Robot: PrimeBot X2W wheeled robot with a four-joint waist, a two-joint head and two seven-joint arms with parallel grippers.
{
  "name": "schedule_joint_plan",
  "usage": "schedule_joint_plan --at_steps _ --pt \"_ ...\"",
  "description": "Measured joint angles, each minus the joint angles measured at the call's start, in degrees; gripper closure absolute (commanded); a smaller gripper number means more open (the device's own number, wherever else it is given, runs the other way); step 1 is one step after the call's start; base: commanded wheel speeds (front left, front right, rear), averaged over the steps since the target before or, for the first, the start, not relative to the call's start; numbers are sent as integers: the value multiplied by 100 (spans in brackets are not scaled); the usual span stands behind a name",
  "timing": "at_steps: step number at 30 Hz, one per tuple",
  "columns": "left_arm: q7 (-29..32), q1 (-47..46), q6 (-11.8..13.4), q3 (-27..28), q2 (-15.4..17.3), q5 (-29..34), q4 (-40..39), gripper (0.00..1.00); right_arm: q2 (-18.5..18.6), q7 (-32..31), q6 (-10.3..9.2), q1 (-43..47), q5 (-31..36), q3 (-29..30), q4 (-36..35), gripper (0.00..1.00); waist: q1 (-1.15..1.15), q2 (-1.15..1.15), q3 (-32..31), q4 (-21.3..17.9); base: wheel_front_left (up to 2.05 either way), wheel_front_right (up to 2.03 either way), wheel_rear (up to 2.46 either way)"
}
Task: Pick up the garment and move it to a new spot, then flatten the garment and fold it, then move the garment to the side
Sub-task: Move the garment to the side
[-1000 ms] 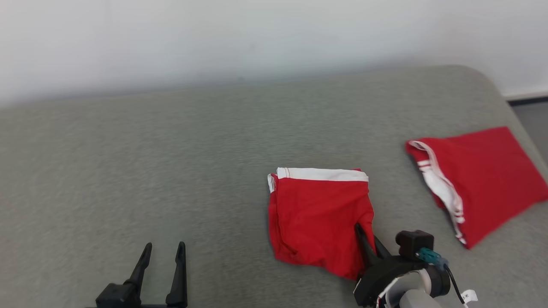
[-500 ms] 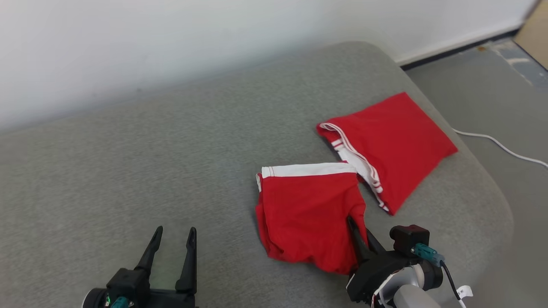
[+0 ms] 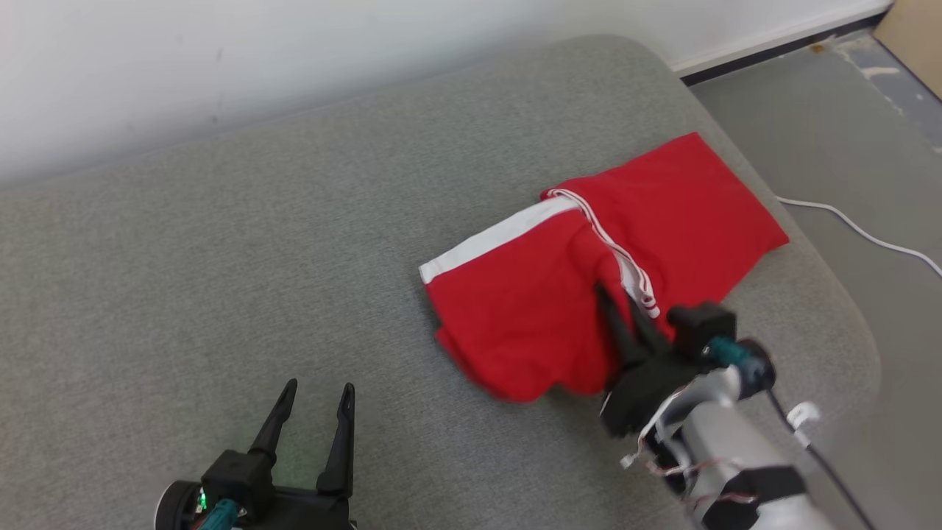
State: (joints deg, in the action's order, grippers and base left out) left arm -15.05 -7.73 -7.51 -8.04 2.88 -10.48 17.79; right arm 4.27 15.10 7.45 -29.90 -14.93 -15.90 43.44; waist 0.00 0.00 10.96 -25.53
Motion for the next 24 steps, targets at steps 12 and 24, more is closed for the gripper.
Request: schedule_joint_plan --at_steps 12,24 --pt "0 -197 0 -141 81 24 36 0 1151 0 0 -1413 883 1038 1357 100 0 0 249 578 0 0 0" --pt "0 -235 0 -43 107 24 9 0 1657 1 0 -1667 2098 2588 2183 0 0 0 468 1083 0 0 0"
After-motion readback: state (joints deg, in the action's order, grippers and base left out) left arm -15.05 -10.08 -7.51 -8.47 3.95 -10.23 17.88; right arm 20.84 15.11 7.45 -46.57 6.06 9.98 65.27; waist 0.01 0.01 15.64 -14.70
